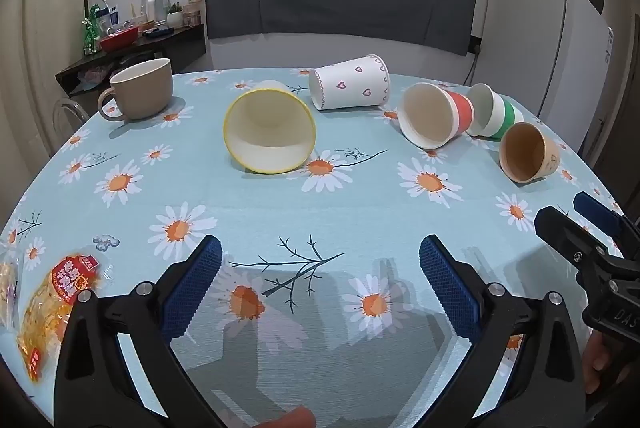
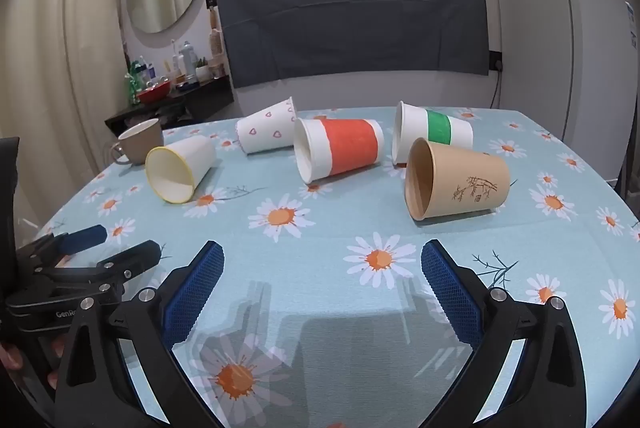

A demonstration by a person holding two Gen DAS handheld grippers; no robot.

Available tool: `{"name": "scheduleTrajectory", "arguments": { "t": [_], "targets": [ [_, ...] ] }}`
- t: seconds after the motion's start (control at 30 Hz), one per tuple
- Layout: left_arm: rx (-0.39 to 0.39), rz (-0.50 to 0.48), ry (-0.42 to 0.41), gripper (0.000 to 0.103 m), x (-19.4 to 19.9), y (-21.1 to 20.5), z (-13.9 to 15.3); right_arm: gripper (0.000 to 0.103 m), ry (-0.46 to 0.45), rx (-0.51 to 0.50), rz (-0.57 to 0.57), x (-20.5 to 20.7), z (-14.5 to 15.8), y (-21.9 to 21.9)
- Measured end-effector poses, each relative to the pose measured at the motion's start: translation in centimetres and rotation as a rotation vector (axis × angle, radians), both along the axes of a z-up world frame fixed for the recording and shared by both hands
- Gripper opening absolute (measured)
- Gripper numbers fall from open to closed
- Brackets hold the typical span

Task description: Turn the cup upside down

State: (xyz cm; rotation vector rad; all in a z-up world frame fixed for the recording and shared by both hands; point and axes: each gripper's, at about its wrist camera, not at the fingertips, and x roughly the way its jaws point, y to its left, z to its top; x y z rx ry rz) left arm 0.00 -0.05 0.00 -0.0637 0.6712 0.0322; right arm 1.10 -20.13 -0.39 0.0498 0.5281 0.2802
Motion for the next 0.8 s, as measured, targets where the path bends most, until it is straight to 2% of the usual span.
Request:
{"name": "scheduleTrajectory", "arguments": {
  "t": [0.3, 0.8],
  "targets": [
    [0.004, -0.003, 0.014, 0.097, 0.56, -0.80, 0.13, 0.095, 0.009, -0.001, 0.005, 0.00, 0.07, 0.28],
    [0.019, -0.016, -0.012, 0.097, -0.14, -0.52, 0.05, 0.095, 0.015, -0.002, 0.009, 0.31, -0.13, 0.29]
  ]
}}
